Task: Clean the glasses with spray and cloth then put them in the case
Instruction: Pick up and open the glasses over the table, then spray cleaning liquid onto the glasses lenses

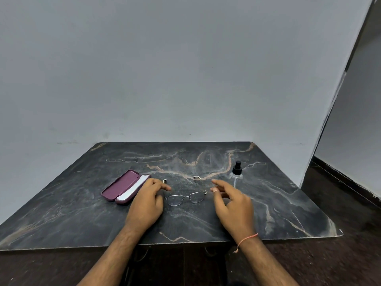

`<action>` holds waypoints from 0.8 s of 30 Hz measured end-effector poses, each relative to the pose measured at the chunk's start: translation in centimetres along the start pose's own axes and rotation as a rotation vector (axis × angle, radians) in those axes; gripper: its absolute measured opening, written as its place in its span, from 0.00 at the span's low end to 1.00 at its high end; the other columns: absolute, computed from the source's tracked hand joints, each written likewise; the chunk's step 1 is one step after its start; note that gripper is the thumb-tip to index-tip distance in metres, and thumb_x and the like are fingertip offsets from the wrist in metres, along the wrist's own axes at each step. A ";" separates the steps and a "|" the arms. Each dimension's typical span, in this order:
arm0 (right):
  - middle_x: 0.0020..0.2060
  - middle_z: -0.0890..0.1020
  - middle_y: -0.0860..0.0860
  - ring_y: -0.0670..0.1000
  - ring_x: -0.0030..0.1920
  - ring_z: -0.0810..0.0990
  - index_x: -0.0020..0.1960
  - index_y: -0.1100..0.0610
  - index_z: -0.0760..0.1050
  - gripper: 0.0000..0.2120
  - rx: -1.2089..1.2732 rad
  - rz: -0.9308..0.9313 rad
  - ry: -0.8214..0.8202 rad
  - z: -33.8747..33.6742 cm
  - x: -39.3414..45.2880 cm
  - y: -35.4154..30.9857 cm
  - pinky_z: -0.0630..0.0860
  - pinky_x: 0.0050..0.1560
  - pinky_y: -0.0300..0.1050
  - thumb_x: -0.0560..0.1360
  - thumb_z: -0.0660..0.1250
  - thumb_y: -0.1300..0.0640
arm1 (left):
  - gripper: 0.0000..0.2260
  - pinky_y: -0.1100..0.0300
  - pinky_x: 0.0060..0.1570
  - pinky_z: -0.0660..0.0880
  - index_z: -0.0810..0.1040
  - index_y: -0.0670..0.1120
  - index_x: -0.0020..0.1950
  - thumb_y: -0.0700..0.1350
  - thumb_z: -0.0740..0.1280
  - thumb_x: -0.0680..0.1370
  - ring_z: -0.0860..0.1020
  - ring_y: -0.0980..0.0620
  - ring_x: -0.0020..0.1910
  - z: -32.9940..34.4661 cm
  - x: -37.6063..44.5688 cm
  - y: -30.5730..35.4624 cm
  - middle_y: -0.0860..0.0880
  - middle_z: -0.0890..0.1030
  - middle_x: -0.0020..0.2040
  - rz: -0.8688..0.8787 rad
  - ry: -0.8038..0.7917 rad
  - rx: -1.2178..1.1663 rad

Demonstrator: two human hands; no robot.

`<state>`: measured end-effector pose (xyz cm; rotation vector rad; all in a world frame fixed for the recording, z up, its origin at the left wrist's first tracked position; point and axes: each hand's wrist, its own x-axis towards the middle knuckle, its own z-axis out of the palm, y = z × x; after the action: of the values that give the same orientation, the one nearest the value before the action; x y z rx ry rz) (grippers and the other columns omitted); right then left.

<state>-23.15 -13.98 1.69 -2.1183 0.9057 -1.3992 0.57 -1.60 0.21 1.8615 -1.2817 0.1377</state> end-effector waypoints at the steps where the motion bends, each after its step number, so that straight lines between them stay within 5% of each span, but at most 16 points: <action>1: 0.48 0.86 0.37 0.42 0.47 0.85 0.65 0.43 0.83 0.16 0.027 -0.035 0.072 -0.3 -0.2 -0.2 0.83 0.48 0.43 0.79 0.74 0.57 | 0.21 0.73 0.47 0.71 0.84 0.55 0.53 0.30 0.64 0.77 0.78 0.63 0.55 0.0 0.0 -0.1 0.64 0.77 0.54 -0.016 0.008 0.002; 6: 0.62 0.76 0.44 0.52 0.62 0.77 0.74 0.48 0.72 0.29 0.030 -0.045 0.240 -1.6 1.0 0.1 0.77 0.63 0.49 0.77 0.75 0.61 | 0.21 0.57 0.52 0.78 0.83 0.55 0.54 0.30 0.63 0.75 0.79 0.60 0.52 0.2 0.5 0.0 0.63 0.79 0.54 -0.102 0.025 -0.011; 13: 0.80 0.63 0.44 0.52 0.77 0.71 0.83 0.36 0.52 0.41 -0.109 0.079 -0.008 -2.0 2.7 2.4 0.78 0.70 0.57 0.80 0.73 0.47 | 0.20 0.55 0.55 0.76 0.82 0.51 0.64 0.32 0.62 0.79 0.80 0.59 0.51 -0.1 -0.1 0.0 0.60 0.80 0.51 -0.190 0.147 -0.078; 19: 0.78 0.74 0.50 0.61 0.57 0.85 0.84 0.34 0.39 0.44 -0.283 0.101 -0.069 -1.5 2.9 2.7 0.78 0.43 0.50 0.83 0.69 0.45 | 0.16 0.65 0.46 0.73 0.78 0.60 0.65 0.40 0.62 0.86 0.80 0.55 0.42 -0.5 -0.5 0.6 0.55 0.85 0.45 -0.262 0.071 -0.252; 24: 0.65 0.83 0.56 0.58 0.44 0.85 0.84 0.34 0.37 0.44 -0.302 0.124 -0.075 -1.6 2.9 2.9 0.73 0.37 0.49 0.84 0.67 0.46 | 0.12 0.56 0.55 0.79 0.83 0.63 0.60 0.45 0.67 0.85 0.86 0.57 0.47 -1.0 -0.4 1.3 0.62 0.88 0.46 -0.300 -0.113 -0.253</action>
<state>-24.67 -18.11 2.17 -2.2670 1.2610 -1.1735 -0.31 -0.80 1.35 1.8345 -1.0245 -0.2815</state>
